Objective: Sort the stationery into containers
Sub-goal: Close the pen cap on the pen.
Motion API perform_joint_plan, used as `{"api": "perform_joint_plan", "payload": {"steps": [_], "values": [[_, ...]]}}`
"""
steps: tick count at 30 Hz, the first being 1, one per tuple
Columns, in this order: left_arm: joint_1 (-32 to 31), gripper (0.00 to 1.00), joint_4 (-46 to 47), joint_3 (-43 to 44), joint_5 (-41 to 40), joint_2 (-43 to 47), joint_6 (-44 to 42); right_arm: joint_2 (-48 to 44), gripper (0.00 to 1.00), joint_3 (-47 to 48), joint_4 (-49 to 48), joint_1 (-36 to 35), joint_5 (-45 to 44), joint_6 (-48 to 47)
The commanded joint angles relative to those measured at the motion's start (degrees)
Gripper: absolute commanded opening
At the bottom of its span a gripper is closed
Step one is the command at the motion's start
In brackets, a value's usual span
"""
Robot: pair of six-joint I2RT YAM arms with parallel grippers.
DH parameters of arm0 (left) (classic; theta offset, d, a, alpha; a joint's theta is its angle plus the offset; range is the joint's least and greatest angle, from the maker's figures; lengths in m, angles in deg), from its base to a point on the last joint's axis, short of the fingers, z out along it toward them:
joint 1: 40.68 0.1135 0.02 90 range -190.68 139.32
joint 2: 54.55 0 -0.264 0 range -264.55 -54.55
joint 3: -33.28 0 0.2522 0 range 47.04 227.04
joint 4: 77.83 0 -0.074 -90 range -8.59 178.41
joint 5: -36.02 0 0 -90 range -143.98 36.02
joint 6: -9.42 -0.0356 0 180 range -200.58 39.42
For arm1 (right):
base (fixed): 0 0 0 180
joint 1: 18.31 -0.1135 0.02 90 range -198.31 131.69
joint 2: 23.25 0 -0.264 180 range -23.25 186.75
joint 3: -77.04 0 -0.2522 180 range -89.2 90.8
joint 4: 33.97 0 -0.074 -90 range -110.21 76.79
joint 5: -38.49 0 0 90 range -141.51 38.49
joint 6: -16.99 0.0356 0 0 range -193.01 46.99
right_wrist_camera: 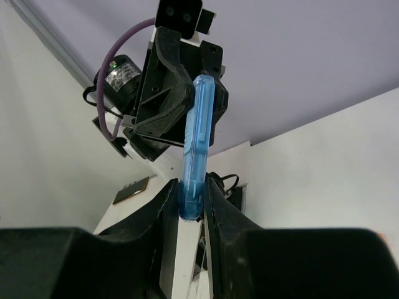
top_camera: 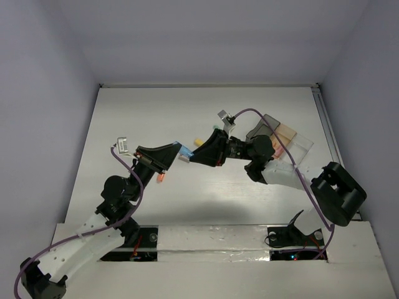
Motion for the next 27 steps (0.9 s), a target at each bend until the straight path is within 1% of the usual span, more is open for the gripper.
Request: {"api": "perform_joint_plan", "payload": {"steps": [1, 8, 11, 13, 14, 16, 17, 19, 21, 22, 23, 26, 27], "values": [[-5.43, 0.0, -7.08, -0.57, 4.75, -4.59, -0.38, -0.1, 0.0, 6.74, -7.78, -2.22, -2.08, -1.41], [-6.14, 0.0, -7.42, -0.48, 3.34, -4.69, -0.73, -3.36, 0.0, 8.15, 0.66, -2.22, -3.75, -5.54], [-6.14, 0.0, -9.18, 0.22, 2.65, -4.16, -1.6, -3.8, 0.0, 7.37, 1.28, -2.22, -4.63, -5.89], [-6.14, 0.0, -10.58, 1.28, 2.03, -3.37, -2.22, -4.5, 0.0, 6.57, 1.55, -2.22, -6.74, -6.5], [-6.14, 0.05, -12.24, 1.71, 0.98, -2.58, -3.01, -4.76, 0.0, 6.13, 1.64, -2.22, -7.53, -6.59], [-6.14, 0.21, -13.57, 2.68, -0.34, -1.53, -3.98, -5.46, 0.0, 4.81, 2.25, -2.22, -9.99, -7.29], [-6.14, 0.36, -14.97, 3.29, -1.13, -0.48, -4.76, -6.34, 0.0, 4.46, 2.6, -2.22, -10.95, -7.56], [-6.14, 0.53, -16.82, 4.0, -2.1, 0.41, -5.73, -7.31, 0.0, 3.76, 4.52, -1.61, -12.98, -8.52], [-6.14, 0.82, -20.51, 5.05, -3.59, 2.43, -6.79, -8.89, 0.0, 3.32, 7.42, -0.47, -14.99, -9.75], [-6.14, 0.82, -20.52, 5.32, -4.21, 2.44, -7.05, -9.42, 0.0, 3.23, 8.48, -0.46, -15.44, -10.02], [-6.14, 0.99, -22.26, 5.58, -5.26, 3.31, -7.49, -10.64, 0.0, 2.97, 9.45, 0.67, -16.05, -10.37], [-6.14, 0.99, -25.78, 6.81, -7.28, 4.8, -8.72, -13.28, 0.0, 1.39, 14.37, 3.65, -18.95, -11.78], [-6.14, 0.99, -26.32, 7.08, -7.55, 5.33, -8.9, -15.55, 0.0, 0.86, 16.21, 4.36, -21.31, -12.48]]}}
